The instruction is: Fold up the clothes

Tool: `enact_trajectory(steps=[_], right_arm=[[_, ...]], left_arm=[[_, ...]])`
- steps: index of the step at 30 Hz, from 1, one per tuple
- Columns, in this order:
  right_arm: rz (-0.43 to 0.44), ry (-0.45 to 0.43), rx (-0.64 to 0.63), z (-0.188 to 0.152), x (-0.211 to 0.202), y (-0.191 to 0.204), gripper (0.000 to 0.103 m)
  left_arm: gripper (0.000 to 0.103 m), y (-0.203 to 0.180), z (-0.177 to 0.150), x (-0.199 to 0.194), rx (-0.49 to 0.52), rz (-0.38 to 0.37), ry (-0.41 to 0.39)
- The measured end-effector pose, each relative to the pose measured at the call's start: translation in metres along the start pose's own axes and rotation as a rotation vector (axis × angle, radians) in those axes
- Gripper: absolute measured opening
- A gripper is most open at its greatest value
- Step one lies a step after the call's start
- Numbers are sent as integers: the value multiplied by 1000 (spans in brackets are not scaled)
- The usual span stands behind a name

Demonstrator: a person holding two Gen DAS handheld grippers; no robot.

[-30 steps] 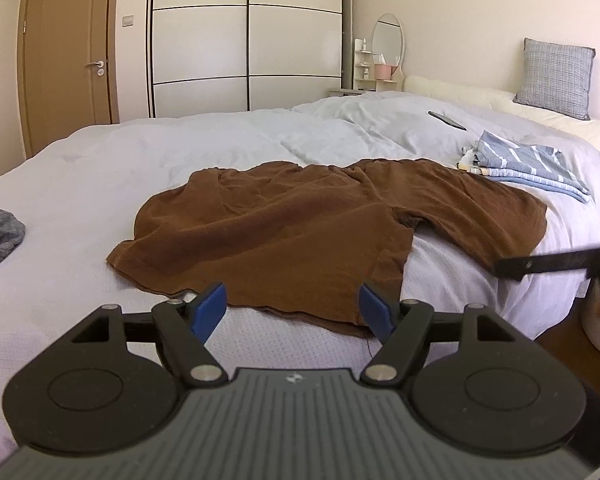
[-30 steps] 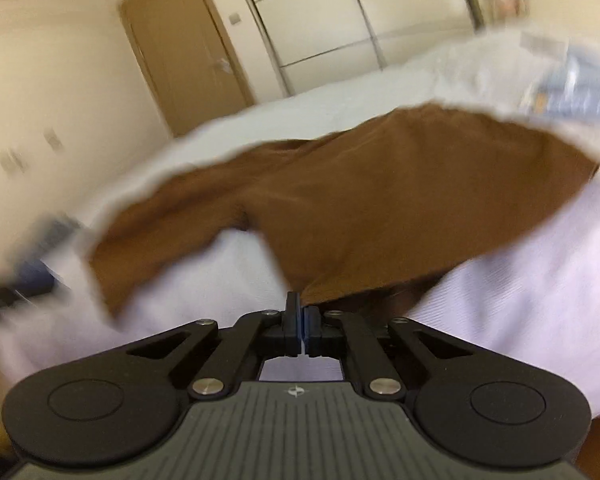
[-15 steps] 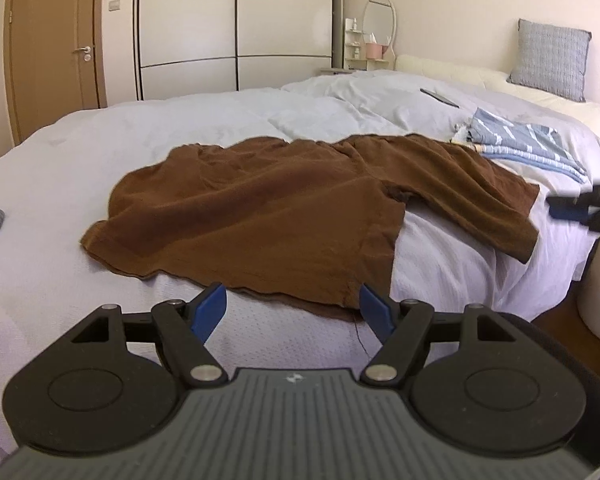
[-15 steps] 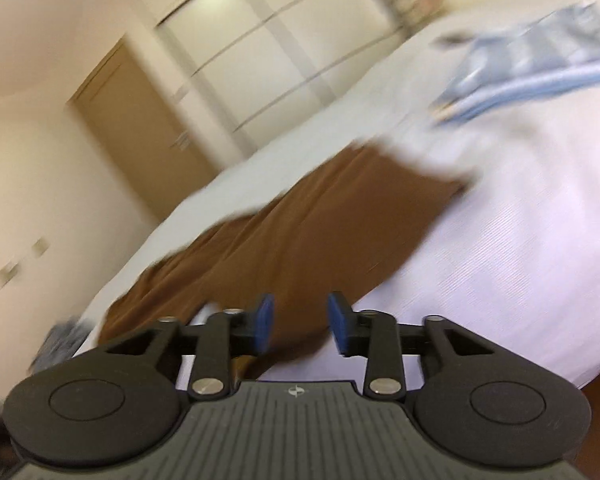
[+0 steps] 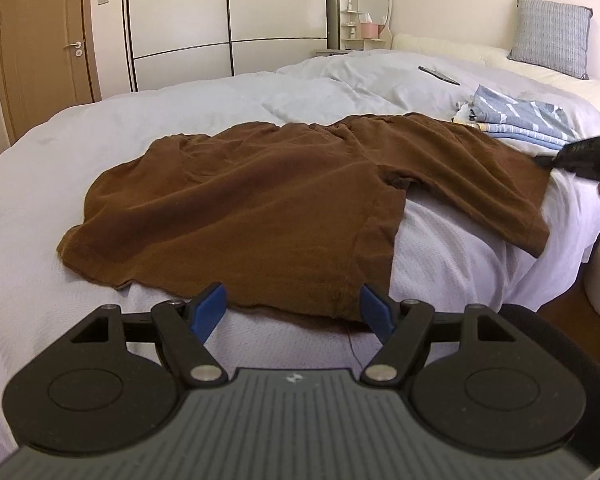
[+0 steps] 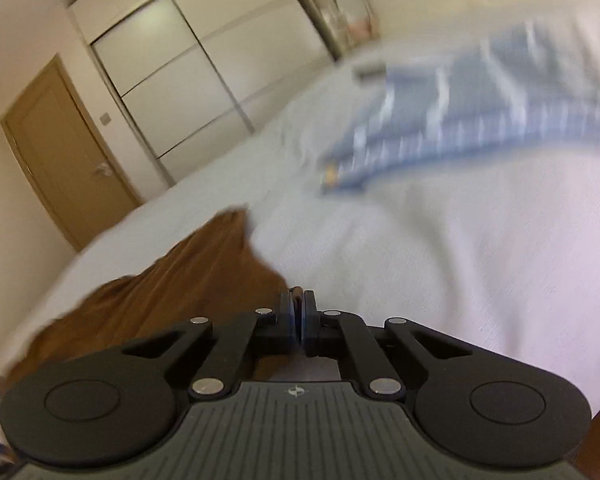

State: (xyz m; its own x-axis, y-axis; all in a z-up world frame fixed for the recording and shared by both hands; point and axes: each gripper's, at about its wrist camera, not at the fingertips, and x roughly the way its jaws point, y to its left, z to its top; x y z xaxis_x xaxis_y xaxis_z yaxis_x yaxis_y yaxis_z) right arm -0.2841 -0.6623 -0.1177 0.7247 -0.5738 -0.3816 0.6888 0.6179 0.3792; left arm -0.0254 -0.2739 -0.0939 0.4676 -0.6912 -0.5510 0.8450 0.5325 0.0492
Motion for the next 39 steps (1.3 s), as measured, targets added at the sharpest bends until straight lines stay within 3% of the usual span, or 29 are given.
enact_trajectory(steps=[2, 6, 8, 10, 14, 16, 21, 23, 28, 33, 35, 38, 39], right_arm=[[-42, -22, -21, 5, 1, -3, 2], [-108, 48, -90, -6, 15, -3, 5], [-151, 15, -98, -11, 6, 2, 25], [-165, -22, -98, -15, -7, 10, 30], [-91, -39, -132, -24, -29, 34, 38], [-12, -19, -148, -34, -37, 52, 44], [161, 49, -190, -53, -38, 101, 47], [204, 63, -213, -53, -30, 118, 57], [295, 96, -265, -44, 3, 160, 59], [395, 171, -338, -37, 54, 210, 63], [414, 217, -365, -36, 74, 228, 63], [417, 308, -385, -35, 91, 251, 63], [418, 337, -389, -34, 95, 259, 63]], left_arm=[[70, -2, 3, 4, 2, -3, 1], [70, -7, 6, 10, 11, -21, -4], [70, -8, 8, 8, 15, -26, -13], [70, -7, 8, 5, 14, -22, -18], [70, -4, 6, 0, 11, -14, -28], [70, -1, 6, -3, 11, -7, -37], [70, 14, 11, -11, 12, 23, -62], [71, 27, 17, -11, 11, 45, -73], [76, 75, 39, 2, -7, 117, -102], [75, 140, 66, 50, -52, 138, -69], [72, 164, 73, 69, -76, 59, -10], [71, 194, 71, 85, -136, -233, 107], [69, 198, 70, 84, -136, -278, 134]])
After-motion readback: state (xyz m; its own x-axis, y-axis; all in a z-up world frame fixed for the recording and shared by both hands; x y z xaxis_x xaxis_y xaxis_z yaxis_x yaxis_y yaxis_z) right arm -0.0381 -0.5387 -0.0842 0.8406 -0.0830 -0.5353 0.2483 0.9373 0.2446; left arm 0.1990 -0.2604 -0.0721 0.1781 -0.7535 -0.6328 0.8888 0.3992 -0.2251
